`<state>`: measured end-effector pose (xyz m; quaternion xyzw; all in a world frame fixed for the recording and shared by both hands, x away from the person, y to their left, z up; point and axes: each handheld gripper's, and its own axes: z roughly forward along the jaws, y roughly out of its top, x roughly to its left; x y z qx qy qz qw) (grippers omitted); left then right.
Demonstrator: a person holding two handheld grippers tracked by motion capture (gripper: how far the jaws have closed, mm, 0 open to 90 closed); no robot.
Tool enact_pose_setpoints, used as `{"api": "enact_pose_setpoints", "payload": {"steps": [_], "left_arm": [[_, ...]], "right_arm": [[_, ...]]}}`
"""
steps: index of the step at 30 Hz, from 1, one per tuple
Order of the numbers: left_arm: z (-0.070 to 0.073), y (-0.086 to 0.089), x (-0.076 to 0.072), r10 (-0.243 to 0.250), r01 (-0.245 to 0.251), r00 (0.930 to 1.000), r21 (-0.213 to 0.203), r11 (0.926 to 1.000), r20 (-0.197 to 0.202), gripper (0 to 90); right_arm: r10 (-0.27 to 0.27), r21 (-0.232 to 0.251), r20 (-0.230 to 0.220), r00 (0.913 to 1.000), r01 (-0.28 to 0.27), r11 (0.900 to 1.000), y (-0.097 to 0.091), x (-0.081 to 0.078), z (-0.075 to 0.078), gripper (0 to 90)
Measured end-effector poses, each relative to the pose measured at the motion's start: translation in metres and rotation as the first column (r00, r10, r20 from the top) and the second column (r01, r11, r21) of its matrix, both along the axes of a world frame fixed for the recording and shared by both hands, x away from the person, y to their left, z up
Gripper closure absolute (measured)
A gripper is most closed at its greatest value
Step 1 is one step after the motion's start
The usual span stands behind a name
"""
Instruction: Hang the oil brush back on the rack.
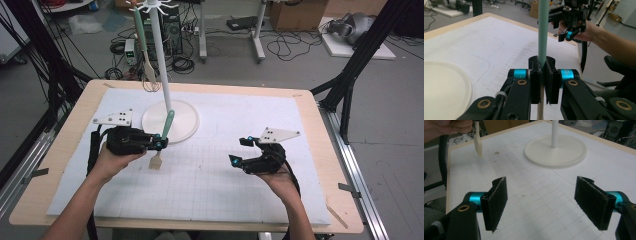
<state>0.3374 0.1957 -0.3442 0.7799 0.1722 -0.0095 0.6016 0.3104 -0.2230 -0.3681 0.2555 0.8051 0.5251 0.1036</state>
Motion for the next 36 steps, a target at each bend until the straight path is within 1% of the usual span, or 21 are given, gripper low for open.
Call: {"api": "enact_pose_setpoints", "payload": {"steps": [2, 9, 12, 14, 18, 21, 22, 23, 25, 26, 28, 30, 32, 36], "left_arm": [[0.002, 0.002, 0.001, 0.001, -0.001, 1.0, -0.008, 1.0, 0.004, 84.2], [0.014, 0.005, 0.003, 0.014, -0.013, 0.9998, -0.028, 0.9995, 0.011, 84.2], [0.019, 0.006, 0.007, 0.019, -0.019, 0.9997, -0.029, 0.9994, 0.011, 84.2], [0.022, 0.008, 0.01, 0.02, -0.02, 0.9998, -0.045, 0.9988, 0.006, 84.2], [0.031, 0.009, 0.014, 0.024, -0.023, 0.9996, -0.058, 0.9981, 0.012, 84.2], [0.038, 0.01, 0.018, 0.025, -0.024, 0.9996, -0.072, 0.9971, 0.012, 84.2], [0.038, 0.01, 0.018, 0.025, -0.024, 0.9996, -0.072, 0.9971, 0.012, 84.2], [0.043, 0.01, 0.021, 0.026, -0.024, 0.9995, -0.071, 0.9971, 0.017, 84.2], [0.047, 0.01, 0.023, 0.022, -0.02, 0.9997, -0.08, 0.9966, 0.015, 84.2], [0.048, 0.01, 0.024, 0.022, -0.02, 0.9996, -0.088, 0.9959, 0.015, 84.2], [0.049, 0.011, 0.027, 0.021, -0.02, 0.9997, -0.094, 0.9953, 0.01, 84.2], [0.051, 0.012, 0.029, 0.018, -0.017, 0.9998, -0.096, 0.9952, 0.012, 84.2], [0.053, 0.013, 0.03, 0.018, -0.017, 0.9998, -0.104, 0.9945, 0.011, 84.2], [0.056, 0.014, 0.031, 0.019, -0.018, 0.9998, -0.113, 0.9934, 0.01, 84.2]], "right_arm": [[-0.01, -0.003, -0.006, 0.9999, 0.01, 0.9999, -0.002, -0.001, -0.002, 25.3], [-0.024, -0.008, -0.002, 0.9997, 0.024, 0.9997, -0.006, -0.002, -0.005, 24.7], [-0.024, -0.01, 0.0, 0.9997, 0.024, 0.9997, -0.007, -0.002, -0.005, 24.3], [-0.026, -0.019, 0.004, 0.9996, 0.026, 0.9995, -0.007, -0.002, -0.006, 24.0], [-0.029, -0.02, -0.005, 0.9996, 0.029, 0.9994, -0.008, -0.001, -0.007, 23.7], [-0.034, -0.021, -0.004, 0.9994, 0.034, 0.9992, -0.009, -0.001, -0.007, 23.5], [-0.036, -0.02, -0.004, 0.9994, 0.035, 0.9992, -0.009, -0.001, -0.007, 23.4], [-0.035, -0.018, -0.003, 0.9994, 0.035, 0.9992, -0.009, 0.0, -0.007, 23.3], [-0.033, -0.02, -0.001, 0.9994, 0.033, 0.9993, -0.01, 0.0, -0.007, 23.2], [-0.037, -0.021, -0.01, 0.9993, 0.037, 0.9991, -0.01, 0.0, -0.007, 23.0], [-0.038, -0.023, -0.003, 0.9993, 0.037, 0.999, -0.011, 0.001, -0.008, 22.7], [-0.041, -0.026, -0.008, 0.9991, 0.041, 0.9988, -0.011, 0.001, -0.009, 22.4], [-0.047, -0.024, -0.016, 0.9987, 0.047, 0.9986, -0.013, 0.0, -0.009, 22.3], [-0.054, -0.02, -0.018, 0.9984, 0.053, 0.9984, -0.014, 0.001, -0.01, 22.0]]}}
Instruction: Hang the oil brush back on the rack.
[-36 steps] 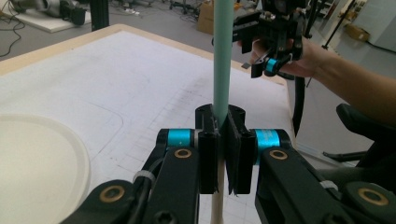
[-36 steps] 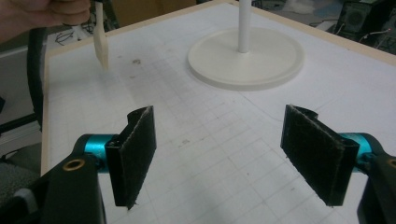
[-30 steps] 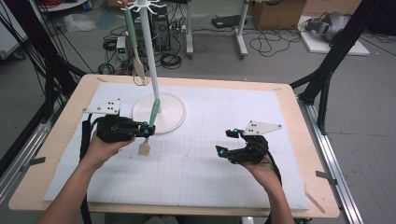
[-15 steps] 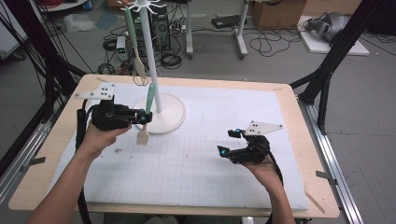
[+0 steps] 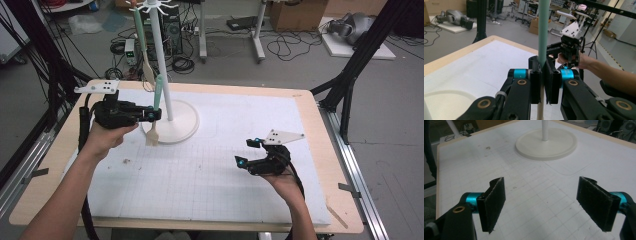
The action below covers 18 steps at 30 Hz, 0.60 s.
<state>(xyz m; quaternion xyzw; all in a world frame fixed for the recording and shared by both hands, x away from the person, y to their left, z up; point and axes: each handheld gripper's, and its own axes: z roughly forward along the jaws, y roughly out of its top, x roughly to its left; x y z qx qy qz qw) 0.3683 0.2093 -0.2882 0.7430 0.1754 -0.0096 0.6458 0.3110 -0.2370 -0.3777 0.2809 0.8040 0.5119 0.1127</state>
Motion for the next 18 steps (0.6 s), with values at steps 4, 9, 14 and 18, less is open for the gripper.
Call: {"api": "enact_pose_setpoints", "payload": {"steps": [4, 9, 14, 18], "left_arm": [[0.004, 0.001, 0.002, 0.002, -0.002, 1.0, -0.001, 1.0, 0.002, 84.2], [0.01, 0.004, 0.006, 0.01, -0.01, 1.0, -0.022, 0.9997, -0.001, 84.2], [0.018, 0.006, 0.01, 0.015, -0.015, 0.9999, -0.049, 0.9987, 0.002, 84.2], [0.023, 0.006, 0.013, 0.012, -0.012, 0.9999, -0.062, 0.998, 0.007, 84.2]], "right_arm": [[0.008, -0.007, 0.005, 1.0, -0.008, 0.9999, 0.001, 0.0, 0.0, 22.0], [0.008, -0.005, 0.006, 0.9999, -0.008, 1.0, 0.001, 0.0, 0.0, 21.9], [0.004, -0.005, 0.005, 1.0, -0.004, 1.0, 0.0, 0.0, 0.0, 21.8], [0.0, -0.004, 0.005, 1.0, 0.0, 1.0, 0.0, 0.0, 0.0, 21.7]]}}
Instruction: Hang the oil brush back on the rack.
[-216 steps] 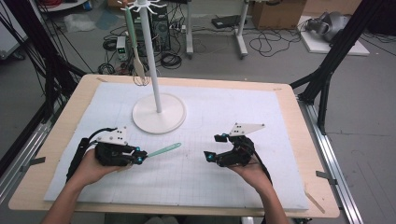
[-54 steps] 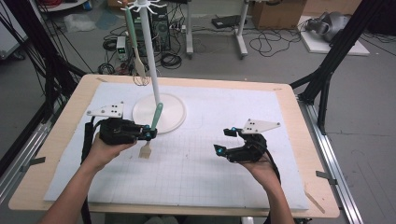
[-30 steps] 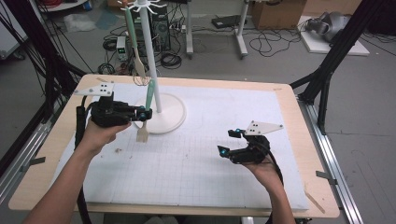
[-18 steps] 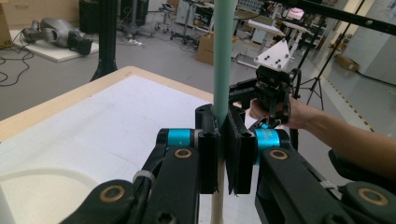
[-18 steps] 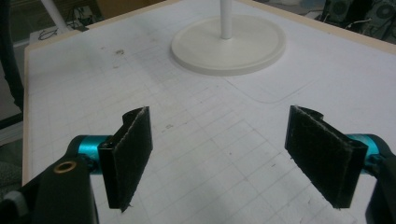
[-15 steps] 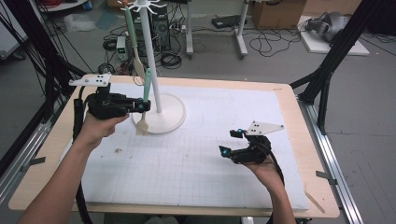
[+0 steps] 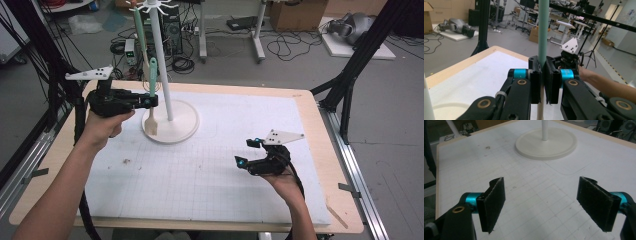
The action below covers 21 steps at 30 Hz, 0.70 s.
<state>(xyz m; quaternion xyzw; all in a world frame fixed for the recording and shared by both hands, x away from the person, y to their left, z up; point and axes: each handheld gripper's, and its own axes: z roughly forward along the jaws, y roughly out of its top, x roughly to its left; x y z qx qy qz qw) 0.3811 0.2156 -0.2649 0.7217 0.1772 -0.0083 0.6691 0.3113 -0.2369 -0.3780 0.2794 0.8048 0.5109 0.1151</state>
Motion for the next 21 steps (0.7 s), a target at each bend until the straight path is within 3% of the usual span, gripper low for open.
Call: {"api": "enact_pose_setpoints", "payload": {"steps": [10, 21], "left_arm": [[0.008, 0.0, 0.01, 0.006, -0.007, 0.9999, -0.039, 0.9992, -0.01, 84.2], [0.019, 0.004, 0.019, 0.024, -0.024, 0.9997, -0.048, 0.9986, -0.01, 84.2]], "right_arm": [[-0.001, 0.007, -0.003, 1.0, 0.001, 1.0, -0.001, 0.0, 0.0, 21.4], [-0.002, 0.005, -0.007, 1.0, 0.002, 1.0, 0.0, 0.001, 0.0, 21.4]]}}
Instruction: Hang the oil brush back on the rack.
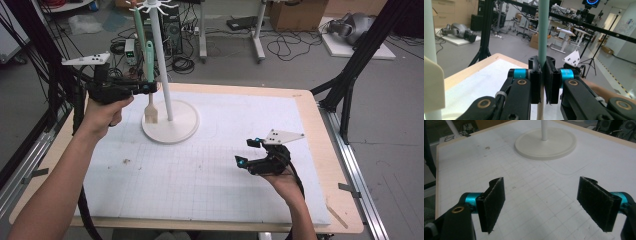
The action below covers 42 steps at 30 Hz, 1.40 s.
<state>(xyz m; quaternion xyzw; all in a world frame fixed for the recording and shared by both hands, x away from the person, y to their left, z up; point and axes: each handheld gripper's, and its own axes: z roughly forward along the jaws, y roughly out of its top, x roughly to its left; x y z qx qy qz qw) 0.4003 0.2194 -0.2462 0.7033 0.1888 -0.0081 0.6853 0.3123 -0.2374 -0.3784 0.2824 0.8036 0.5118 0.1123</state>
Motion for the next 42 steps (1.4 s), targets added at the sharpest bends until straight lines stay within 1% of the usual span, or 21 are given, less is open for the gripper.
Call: {"api": "enact_pose_setpoints", "payload": {"steps": [2, 3, 5, 6, 11, 14, 15, 16, 19, 25, 30, 31, 34, 36, 38, 39, 41, 42], "left_arm": [[0.003, 0.001, 0.002, -0.003, 0.003, 1.0, -0.01, 0.9999, 0.005, 84.2], [0.005, 0.0, 0.003, -0.003, 0.003, 1.0, -0.02, 0.9998, 0.001, 84.2], [0.008, 0.001, 0.005, 0.003, -0.002, 1.0, -0.018, 0.9998, 0.003, 84.2], [0.01, 0.001, 0.006, 0.004, -0.004, 1.0, -0.009, 1.0, 0.007, 84.2], [0.018, 0.003, 0.011, 0.02, -0.02, 0.9998, 0.0, 0.9998, 0.006, 84.2], [0.023, 0.006, 0.015, 0.022, -0.022, 0.9998, -0.018, 0.9996, 0.002, 84.2], [0.023, 0.006, 0.015, 0.022, -0.022, 0.9998, -0.018, 0.9996, 0.002, 84.2], [0.027, 0.008, 0.017, 0.023, -0.023, 0.9997, -0.025, 0.9994, -0.002, 84.2], [0.032, 0.009, 0.02, 0.027, -0.027, 0.9996, -0.047, 0.9985, -0.013, 84.2], [0.038, 0.008, 0.027, 0.03, -0.031, 0.9993, -0.045, 0.9985, -0.023, 84.2], [0.04, 0.007, 0.033, 0.032, -0.035, 0.9988, -0.071, 0.9969, -0.037, 84.2], [0.039, 0.008, 0.034, 0.032, -0.035, 0.9987, -0.073, 0.9967, -0.04, 84.2], [0.037, 0.007, 0.036, 0.033, -0.037, 0.9981, -0.069, 0.9969, -0.052, 84.2], [0.036, 0.006, 0.037, 0.027, -0.03, 0.9982, -0.07, 0.9971, -0.053, 84.1], [0.036, 0.005, 0.037, 0.017, -0.021, 0.9982, -0.077, 0.9968, -0.057, 84.1], [0.036, 0.004, 0.038, 0.016, -0.021, 0.9981, -0.088, 0.9959, -0.059, 84.1], [0.035, 0.004, 0.039, 0.013, -0.019, 0.9977, -0.087, 0.996, -0.066, 84.1], [0.034, 0.004, 0.04, 0.013, -0.019, 0.9975, -0.092, 0.9956, -0.07, 84.1]], "right_arm": [[0.002, -0.001, 0.004, 1.0, -0.002, 1.0, 0.0, 0.0, 0.0, 21.3], [0.001, -0.001, -0.001, 1.0, -0.001, 1.0, 0.0, 0.0, 0.0, 21.3], [0.0, 0.001, 0.0, 1.0, 0.0, 1.0, 0.0, 0.0, 0.0, 21.3], [0.0, 0.002, 0.0, 1.0, 0.0, 1.0, -0.001, 0.0, 0.0, 21.3], [0.002, 0.003, 0.001, 1.0, -0.002, 1.0, -0.001, 0.0, 0.0, 21.3], [0.005, -0.001, 0.002, 1.0, -0.005, 1.0, 0.0, 0.001, 0.0, 21.3], [0.006, -0.004, 0.007, 1.0, -0.006, 1.0, 0.0, 0.001, -0.001, 21.2], [0.006, -0.004, 0.004, 1.0, -0.006, 1.0, 0.0, 0.002, -0.001, 21.2], [0.005, -0.003, 0.001, 1.0, -0.005, 1.0, 0.001, 0.002, -0.001, 21.1], [0.004, 0.0, -0.005, 1.0, -0.004, 1.0, 0.0, 0.002, -0.001, 21.1], [0.007, -0.004, 0.0, 1.0, -0.007, 1.0, 0.0, 0.002, -0.001, 21.1], [0.005, -0.001, -0.006, 1.0, -0.005, 1.0, 0.0, 0.002, -0.001, 21.0], [0.006, 0.0, -0.003, 1.0, -0.006, 1.0, 0.0, 0.002, -0.001, 21.0], [0.004, -0.001, -0.004, 1.0, -0.004, 1.0, 0.0, 0.002, -0.001, 21.0], [0.005, 0.0, -0.007, 1.0, -0.005, 1.0, 0.0, 0.002, -0.001, 21.0], [0.006, 0.0, -0.006, 1.0, -0.006, 1.0, 0.0, 0.002, -0.001, 21.0], [0.008, -0.003, -0.002, 1.0, -0.008, 1.0, 0.001, 0.002, -0.001, 21.0], [0.009, -0.004, -0.007, 0.9999, -0.009, 0.9999, 0.001, 0.001, -0.001, 21.0]]}}
